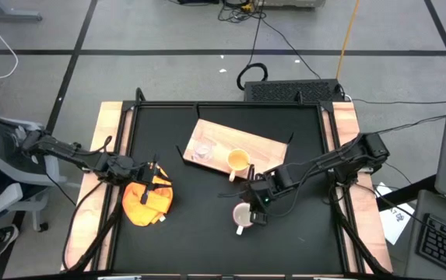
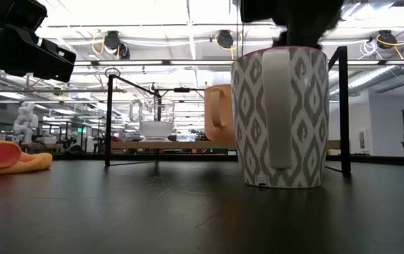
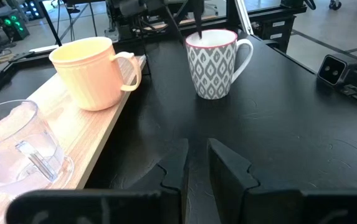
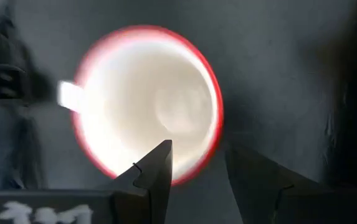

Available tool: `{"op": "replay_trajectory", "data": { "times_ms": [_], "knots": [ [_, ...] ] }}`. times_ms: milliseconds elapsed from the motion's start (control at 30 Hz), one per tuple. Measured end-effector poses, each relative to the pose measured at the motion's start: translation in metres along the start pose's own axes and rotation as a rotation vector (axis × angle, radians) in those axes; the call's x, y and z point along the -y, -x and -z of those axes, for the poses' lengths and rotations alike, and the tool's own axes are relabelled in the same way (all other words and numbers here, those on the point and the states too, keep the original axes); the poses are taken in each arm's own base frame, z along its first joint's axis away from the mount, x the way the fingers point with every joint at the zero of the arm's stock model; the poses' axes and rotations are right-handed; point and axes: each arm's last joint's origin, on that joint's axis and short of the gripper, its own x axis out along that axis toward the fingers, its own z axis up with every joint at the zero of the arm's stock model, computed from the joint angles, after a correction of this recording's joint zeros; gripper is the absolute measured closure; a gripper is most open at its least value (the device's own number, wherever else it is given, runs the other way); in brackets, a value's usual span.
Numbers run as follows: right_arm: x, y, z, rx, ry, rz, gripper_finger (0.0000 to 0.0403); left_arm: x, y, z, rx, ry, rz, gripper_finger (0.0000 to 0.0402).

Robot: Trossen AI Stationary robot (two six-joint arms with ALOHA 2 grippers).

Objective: Stack small to large cups/mugs on shelf
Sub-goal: Put the gray patterned mug on the shelf

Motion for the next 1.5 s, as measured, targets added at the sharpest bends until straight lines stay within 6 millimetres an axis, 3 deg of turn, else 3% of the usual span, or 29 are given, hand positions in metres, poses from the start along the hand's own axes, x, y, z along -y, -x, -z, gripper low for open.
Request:
{"op": "replay_trajectory", "data": {
  "times_ms": [633,933,1033,1500],
  "knots": [
    [0.008,0.001,-0.007,0.028,0.028,-0.003,0.0261,0.000,0.000,0.000,0.000,-0.014,0.000,0.0339],
    [0.008,-0.035,-0.009,-0.059,0.011,-0.028,0.0261,0.000,0.000,0.001,-0.010,-0.011,0.001,0.0339],
    [0.010,-0.037,-0.008,-0.077,0.005,-0.017,0.0263,0.000,0.000,0.002,-0.018,-0.011,0.001,0.0339],
    [0.011,-0.030,-0.010,-0.053,0.024,-0.024,0.0316,0.000,0.000,0.003,-0.026,-0.009,0.002,0.0339]
  ]
}}
